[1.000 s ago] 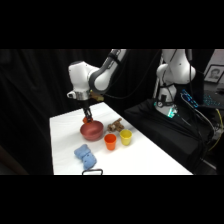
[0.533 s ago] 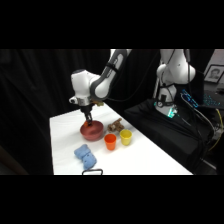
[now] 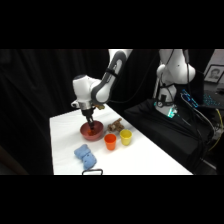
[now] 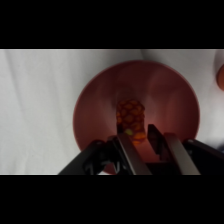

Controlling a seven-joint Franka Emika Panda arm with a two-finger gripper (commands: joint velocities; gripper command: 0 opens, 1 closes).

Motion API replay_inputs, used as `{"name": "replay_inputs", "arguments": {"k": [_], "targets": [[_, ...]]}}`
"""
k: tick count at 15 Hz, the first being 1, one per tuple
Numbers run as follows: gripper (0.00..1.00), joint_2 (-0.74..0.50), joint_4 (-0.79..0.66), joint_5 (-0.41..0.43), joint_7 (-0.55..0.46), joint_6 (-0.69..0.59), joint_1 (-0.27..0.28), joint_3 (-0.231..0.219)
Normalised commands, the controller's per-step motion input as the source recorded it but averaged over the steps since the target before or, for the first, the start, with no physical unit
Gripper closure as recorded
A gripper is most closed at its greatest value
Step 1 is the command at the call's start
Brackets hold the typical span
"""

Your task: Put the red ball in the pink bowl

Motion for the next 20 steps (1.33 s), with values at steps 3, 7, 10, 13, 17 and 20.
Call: {"name": "replay_inputs", "arguments": {"k": [3,7,10,13,17,20], "targets": [[0.09,-0.10,-0.01,0.035,-0.09,-0.08,-0.018,0.031],[0.00,-0.23,-0.03,0.002,-0.05,-0.21,0.005,-0.008],[0.00,-0.32,-0.03,-0.003,-0.03,-0.30,0.026,-0.026],[0.00,-0.32,0.01,-0.005,0.00,-0.30,0.048,-0.041],[0.00,-0.27,0.07,0.005,0.01,-0.30,0.060,-0.050],[0.00,-0.23,0.12,0.007,0.03,-0.29,0.070,-0.059]]}}
